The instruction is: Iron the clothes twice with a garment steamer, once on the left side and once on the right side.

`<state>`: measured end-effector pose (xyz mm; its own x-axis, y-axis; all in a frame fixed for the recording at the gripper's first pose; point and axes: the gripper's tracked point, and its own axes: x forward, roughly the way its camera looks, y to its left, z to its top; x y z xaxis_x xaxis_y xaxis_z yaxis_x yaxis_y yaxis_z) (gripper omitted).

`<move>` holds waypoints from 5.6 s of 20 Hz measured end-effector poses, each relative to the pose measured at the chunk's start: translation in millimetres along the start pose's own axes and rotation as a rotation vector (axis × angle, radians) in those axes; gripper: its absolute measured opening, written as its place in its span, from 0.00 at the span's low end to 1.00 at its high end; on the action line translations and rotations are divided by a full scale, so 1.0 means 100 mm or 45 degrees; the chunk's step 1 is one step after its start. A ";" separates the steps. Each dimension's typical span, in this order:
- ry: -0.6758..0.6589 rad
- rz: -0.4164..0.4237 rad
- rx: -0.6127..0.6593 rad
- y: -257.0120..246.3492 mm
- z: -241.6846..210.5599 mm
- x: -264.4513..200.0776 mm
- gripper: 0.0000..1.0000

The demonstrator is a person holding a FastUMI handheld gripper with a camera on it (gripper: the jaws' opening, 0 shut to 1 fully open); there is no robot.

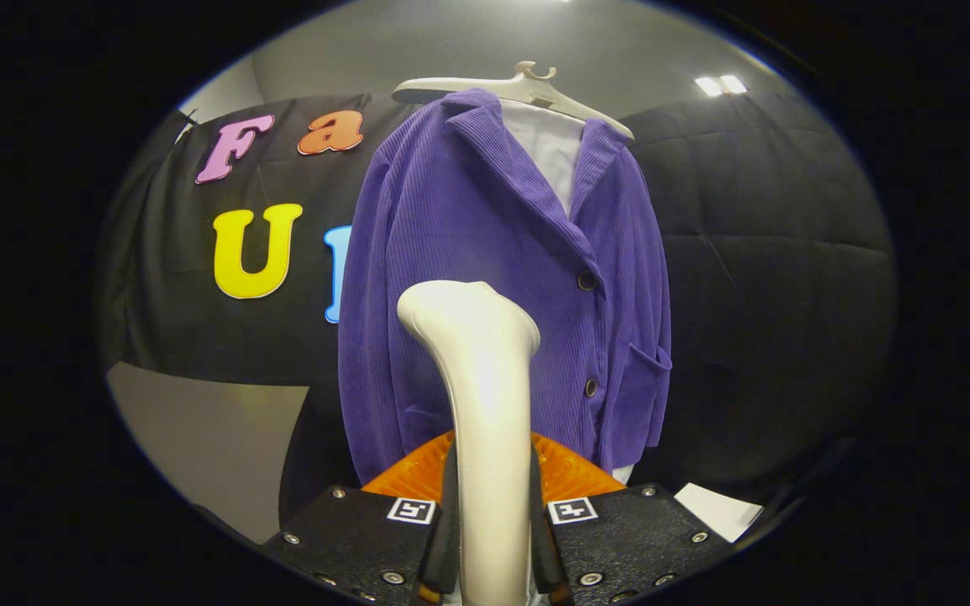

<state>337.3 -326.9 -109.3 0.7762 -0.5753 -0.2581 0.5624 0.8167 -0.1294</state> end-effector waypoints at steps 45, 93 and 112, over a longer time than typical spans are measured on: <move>-0.349 0.044 -0.009 -0.83 1.59 -1.50 0.34; -0.041 -0.319 0.007 -1.74 0.57 0.78 0.34; 0.194 -0.358 0.034 -1.74 -0.96 0.70 0.34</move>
<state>266.8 -504.8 -197.2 0.5389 -0.7634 -0.3562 0.7577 0.6240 -0.1911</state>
